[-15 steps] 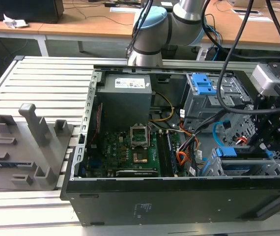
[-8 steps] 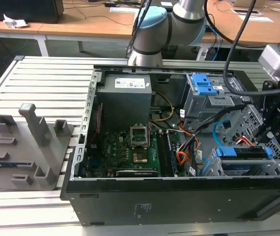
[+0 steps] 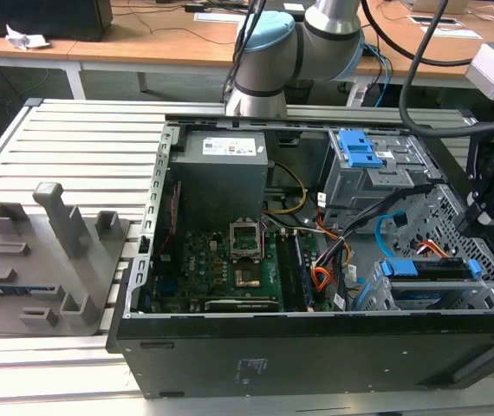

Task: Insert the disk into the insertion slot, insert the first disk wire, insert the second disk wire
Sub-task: 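Insert the first disk wire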

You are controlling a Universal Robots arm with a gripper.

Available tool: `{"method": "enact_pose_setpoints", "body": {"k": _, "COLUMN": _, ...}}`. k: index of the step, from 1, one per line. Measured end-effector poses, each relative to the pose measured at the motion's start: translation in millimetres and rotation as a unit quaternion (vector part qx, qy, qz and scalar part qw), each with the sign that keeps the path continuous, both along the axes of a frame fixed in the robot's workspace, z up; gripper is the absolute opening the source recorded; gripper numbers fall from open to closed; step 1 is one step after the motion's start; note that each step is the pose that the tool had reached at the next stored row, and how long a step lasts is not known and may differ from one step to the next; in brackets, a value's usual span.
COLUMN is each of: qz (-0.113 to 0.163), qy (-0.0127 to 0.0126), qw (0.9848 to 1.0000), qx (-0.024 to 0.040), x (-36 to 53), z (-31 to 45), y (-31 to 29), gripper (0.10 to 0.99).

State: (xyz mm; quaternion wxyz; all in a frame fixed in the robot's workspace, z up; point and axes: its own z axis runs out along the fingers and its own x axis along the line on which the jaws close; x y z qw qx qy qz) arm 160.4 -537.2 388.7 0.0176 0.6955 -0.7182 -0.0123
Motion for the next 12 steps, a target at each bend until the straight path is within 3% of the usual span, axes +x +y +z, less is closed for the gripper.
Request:
{"method": "enact_pose_setpoints", "body": {"k": 3, "qz": 0.000, "qy": 0.0000, "qw": 1.0000, "qx": 0.0000, "x": -13.8, "z": 0.0, "y": 0.0, "gripper": 0.106}}
{"method": "enact_pose_setpoints", "body": {"k": 12, "qz": 0.000, "qy": 0.0000, "qw": 1.0000, "qx": 0.0000, "x": -15.1, "z": 0.0, "y": 0.0, "gripper": 0.106}}
